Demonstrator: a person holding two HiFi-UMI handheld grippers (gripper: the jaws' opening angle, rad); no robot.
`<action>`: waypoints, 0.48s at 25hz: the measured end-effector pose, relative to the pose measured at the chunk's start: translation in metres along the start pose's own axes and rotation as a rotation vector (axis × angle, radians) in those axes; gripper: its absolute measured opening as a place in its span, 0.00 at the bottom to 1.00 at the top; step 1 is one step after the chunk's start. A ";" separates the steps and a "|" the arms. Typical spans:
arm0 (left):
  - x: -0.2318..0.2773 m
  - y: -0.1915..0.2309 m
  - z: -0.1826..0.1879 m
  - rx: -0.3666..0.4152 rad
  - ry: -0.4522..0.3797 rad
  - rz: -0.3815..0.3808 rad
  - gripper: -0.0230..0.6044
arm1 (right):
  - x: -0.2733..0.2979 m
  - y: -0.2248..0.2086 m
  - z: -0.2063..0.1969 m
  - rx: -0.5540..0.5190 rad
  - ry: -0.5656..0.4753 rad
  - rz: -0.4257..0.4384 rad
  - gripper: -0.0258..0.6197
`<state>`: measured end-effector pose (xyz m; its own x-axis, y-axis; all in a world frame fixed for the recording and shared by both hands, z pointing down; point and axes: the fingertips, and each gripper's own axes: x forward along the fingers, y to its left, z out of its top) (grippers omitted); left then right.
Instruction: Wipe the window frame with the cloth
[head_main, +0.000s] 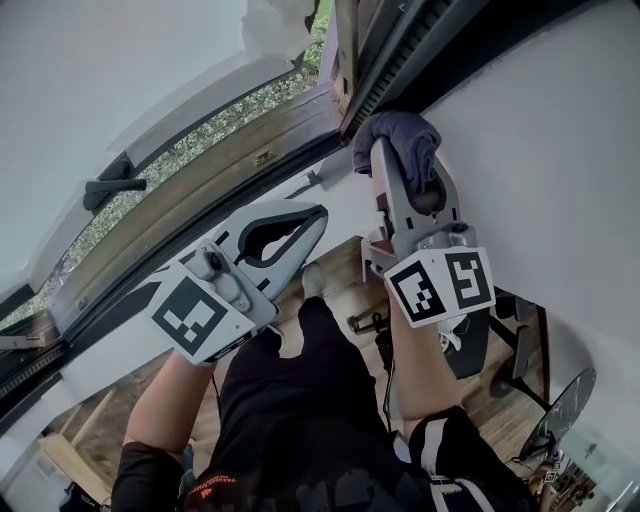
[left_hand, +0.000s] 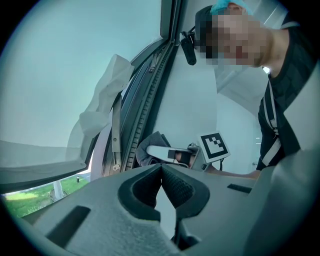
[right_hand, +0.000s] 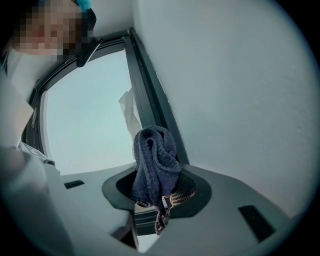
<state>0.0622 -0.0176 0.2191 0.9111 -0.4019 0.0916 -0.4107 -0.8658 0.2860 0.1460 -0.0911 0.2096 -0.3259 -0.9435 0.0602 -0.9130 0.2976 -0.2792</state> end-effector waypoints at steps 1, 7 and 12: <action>0.001 0.000 -0.001 -0.007 0.004 0.000 0.07 | 0.000 0.000 0.000 0.000 0.001 0.000 0.22; 0.003 0.010 -0.008 -0.009 -0.005 -0.001 0.07 | 0.007 -0.005 -0.013 -0.001 0.020 -0.008 0.22; 0.007 0.017 -0.017 -0.009 -0.009 -0.002 0.07 | 0.011 -0.013 -0.028 0.011 0.040 -0.017 0.22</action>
<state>0.0623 -0.0298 0.2403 0.9116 -0.4029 0.0823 -0.4084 -0.8637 0.2952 0.1477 -0.1011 0.2405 -0.3201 -0.9418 0.1030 -0.9157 0.2797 -0.2887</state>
